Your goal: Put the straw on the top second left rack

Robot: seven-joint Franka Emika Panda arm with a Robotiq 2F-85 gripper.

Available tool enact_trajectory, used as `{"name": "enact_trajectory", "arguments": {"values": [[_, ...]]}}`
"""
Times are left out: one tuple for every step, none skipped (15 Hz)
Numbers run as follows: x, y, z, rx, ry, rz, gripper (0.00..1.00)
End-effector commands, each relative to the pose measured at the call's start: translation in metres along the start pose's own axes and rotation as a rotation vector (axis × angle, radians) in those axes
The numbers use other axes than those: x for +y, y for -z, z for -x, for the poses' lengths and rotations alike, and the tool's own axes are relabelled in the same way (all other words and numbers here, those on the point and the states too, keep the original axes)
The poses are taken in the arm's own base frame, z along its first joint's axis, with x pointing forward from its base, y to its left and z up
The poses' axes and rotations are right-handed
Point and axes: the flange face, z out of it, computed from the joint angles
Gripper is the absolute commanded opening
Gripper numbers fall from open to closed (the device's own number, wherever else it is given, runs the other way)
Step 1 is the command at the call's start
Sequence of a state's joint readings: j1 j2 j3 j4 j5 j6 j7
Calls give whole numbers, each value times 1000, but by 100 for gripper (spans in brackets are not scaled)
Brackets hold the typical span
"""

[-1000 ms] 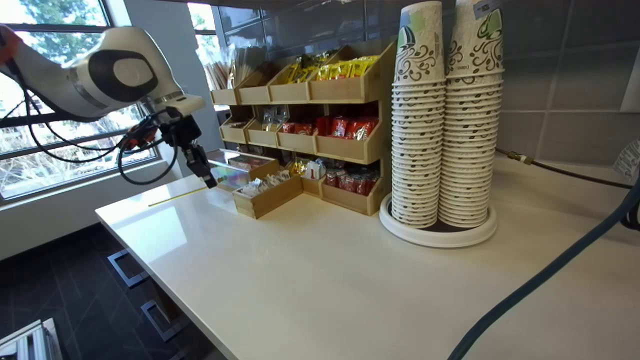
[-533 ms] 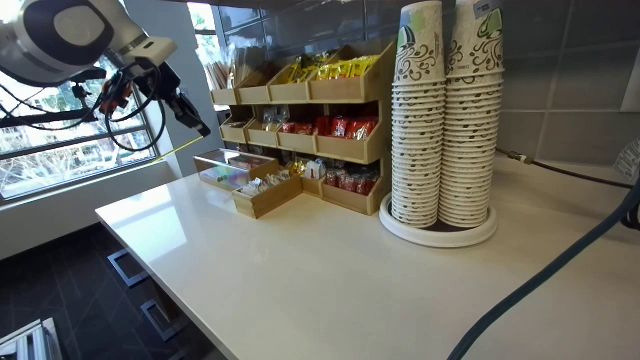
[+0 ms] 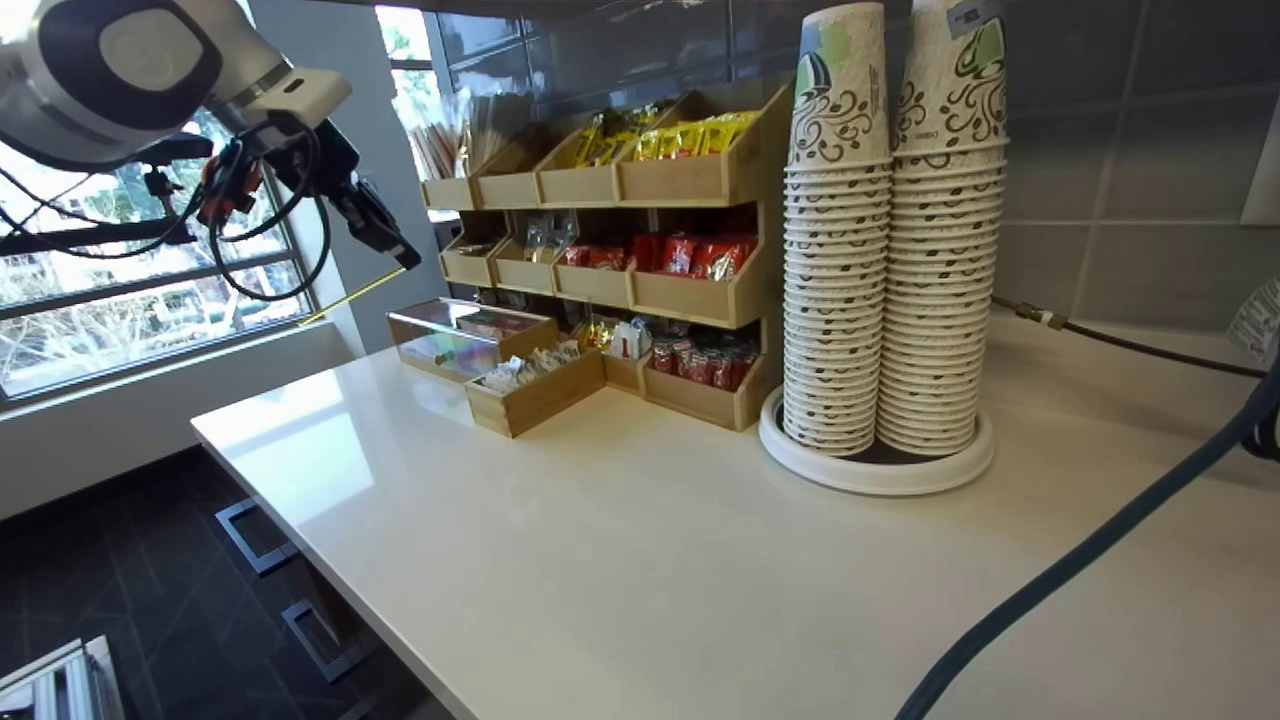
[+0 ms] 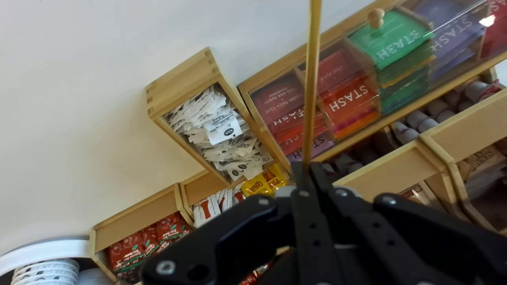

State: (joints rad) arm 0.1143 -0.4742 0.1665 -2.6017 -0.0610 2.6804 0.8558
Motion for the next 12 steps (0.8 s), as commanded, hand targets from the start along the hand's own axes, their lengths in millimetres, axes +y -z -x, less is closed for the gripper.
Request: {"name": "enact_trajectory", "arguments": {"values": [[-12, 17, -10, 62, -50, -100, 1], [-18, 24, -16, 93, -75, -143, 1], [-22, 30, -22, 135, -87, -178, 1], [-30, 37, -25, 175, -101, -223, 1], [-36, 42, -29, 223, -103, -256, 1], [-41, 48, -34, 265, -115, -293, 1], [-46, 52, -38, 303, -132, -329, 1], [-50, 57, -44, 344, -148, -363, 1], [-54, 62, -47, 380, -170, -400, 1], [-55, 66, -52, 419, -193, -432, 1], [-57, 70, -57, 453, -218, -464, 1], [-58, 73, -61, 487, -246, -493, 1]]}}
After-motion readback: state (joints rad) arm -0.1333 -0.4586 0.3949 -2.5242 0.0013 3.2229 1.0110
